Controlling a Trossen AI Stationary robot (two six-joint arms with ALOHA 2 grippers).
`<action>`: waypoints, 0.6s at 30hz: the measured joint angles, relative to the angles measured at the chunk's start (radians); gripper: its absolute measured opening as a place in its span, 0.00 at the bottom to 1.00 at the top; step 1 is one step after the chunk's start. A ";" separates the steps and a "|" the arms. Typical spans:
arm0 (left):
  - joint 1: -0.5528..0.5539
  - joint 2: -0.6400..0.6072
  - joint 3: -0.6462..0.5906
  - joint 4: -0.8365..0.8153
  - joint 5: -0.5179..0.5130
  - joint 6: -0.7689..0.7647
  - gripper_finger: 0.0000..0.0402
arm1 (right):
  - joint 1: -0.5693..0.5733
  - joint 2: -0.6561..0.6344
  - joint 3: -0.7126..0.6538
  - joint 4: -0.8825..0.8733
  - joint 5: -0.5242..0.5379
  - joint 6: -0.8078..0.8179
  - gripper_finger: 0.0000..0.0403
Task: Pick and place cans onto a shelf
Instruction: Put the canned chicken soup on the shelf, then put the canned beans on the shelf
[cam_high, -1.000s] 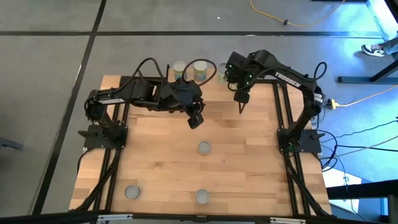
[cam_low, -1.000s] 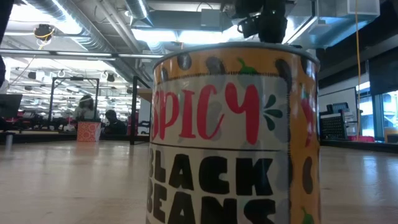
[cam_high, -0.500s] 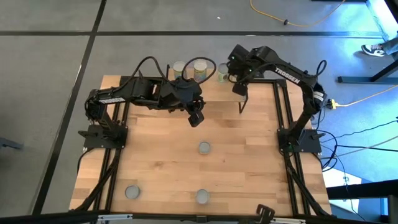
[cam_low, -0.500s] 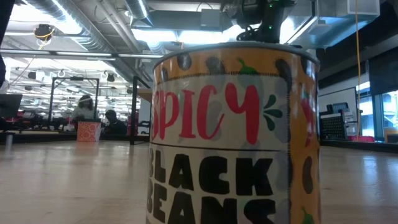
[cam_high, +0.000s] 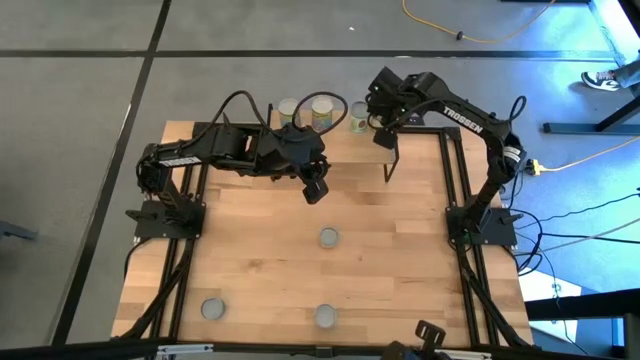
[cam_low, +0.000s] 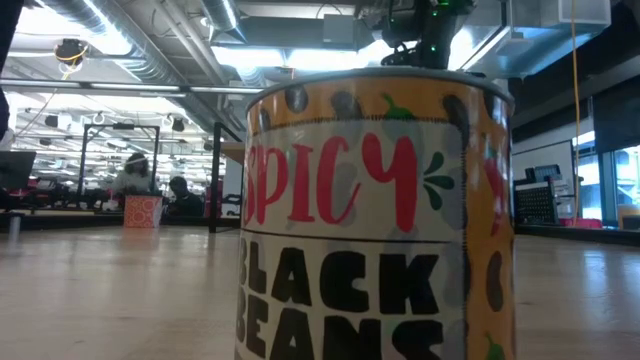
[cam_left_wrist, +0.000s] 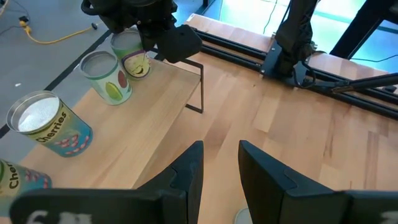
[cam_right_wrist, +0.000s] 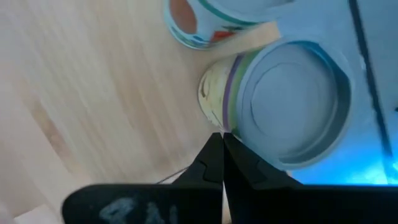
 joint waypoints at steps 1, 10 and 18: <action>0.000 0.000 0.000 0.000 0.000 0.000 0.23 | 0.000 0.000 0.000 0.000 0.012 0.000 0.00; 0.000 0.000 0.000 0.000 0.000 0.000 0.23 | 0.003 0.000 0.008 -0.079 0.023 0.000 0.00; 0.000 0.000 0.000 -0.003 0.101 0.000 0.23 | 0.044 -0.042 0.111 -0.146 0.023 0.000 0.00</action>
